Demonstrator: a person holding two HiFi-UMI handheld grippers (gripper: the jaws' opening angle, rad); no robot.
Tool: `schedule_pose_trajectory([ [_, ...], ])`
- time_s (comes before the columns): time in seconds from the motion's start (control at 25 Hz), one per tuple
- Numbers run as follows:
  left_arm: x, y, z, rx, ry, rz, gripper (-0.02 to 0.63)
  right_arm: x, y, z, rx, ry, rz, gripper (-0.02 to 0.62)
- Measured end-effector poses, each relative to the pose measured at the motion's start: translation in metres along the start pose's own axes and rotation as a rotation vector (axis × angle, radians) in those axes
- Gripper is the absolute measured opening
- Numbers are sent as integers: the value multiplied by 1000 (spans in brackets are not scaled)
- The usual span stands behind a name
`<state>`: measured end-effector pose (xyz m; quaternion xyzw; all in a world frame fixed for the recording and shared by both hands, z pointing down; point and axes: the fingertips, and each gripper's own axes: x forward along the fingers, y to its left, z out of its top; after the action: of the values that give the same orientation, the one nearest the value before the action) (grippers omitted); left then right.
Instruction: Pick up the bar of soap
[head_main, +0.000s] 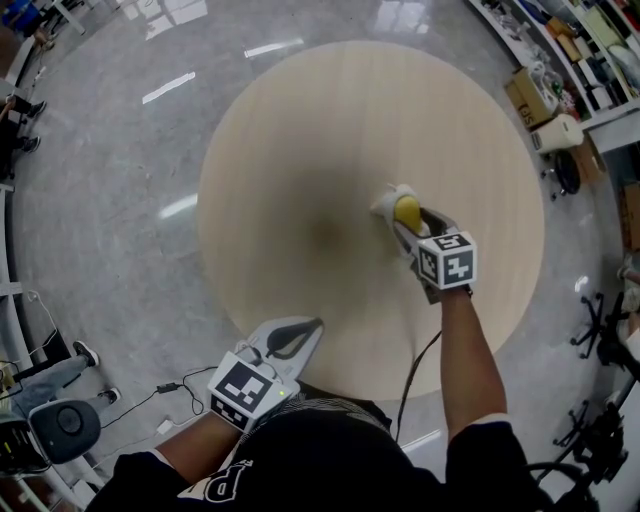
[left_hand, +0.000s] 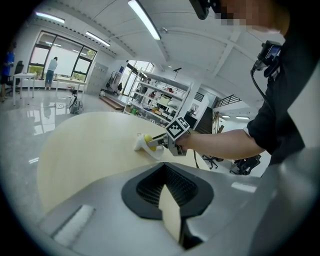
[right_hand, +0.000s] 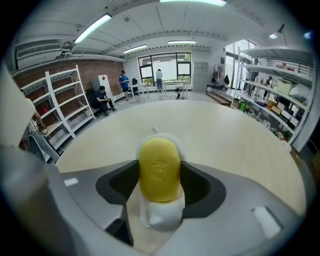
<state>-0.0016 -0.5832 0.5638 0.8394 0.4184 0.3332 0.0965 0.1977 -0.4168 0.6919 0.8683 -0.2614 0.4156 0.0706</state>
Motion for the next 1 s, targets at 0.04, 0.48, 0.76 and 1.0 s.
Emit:
schedule_pose_trajectory([
  [0.04, 0, 0, 1, -1, -2, 0, 6, 1, 0, 0, 4, 7, 7, 270],
  [0.48, -10, 6, 18, 6, -50, 42, 6, -26, -5, 15, 30, -123, -28, 263],
  [0.76, -11, -5, 43, 41, -97, 66, 6, -114, 15, 44, 207, -388, 69, 264],
  [1.0, 12, -74, 66, 129, -168, 83, 6, -245, 20, 31, 345, -630, 231, 264],
])
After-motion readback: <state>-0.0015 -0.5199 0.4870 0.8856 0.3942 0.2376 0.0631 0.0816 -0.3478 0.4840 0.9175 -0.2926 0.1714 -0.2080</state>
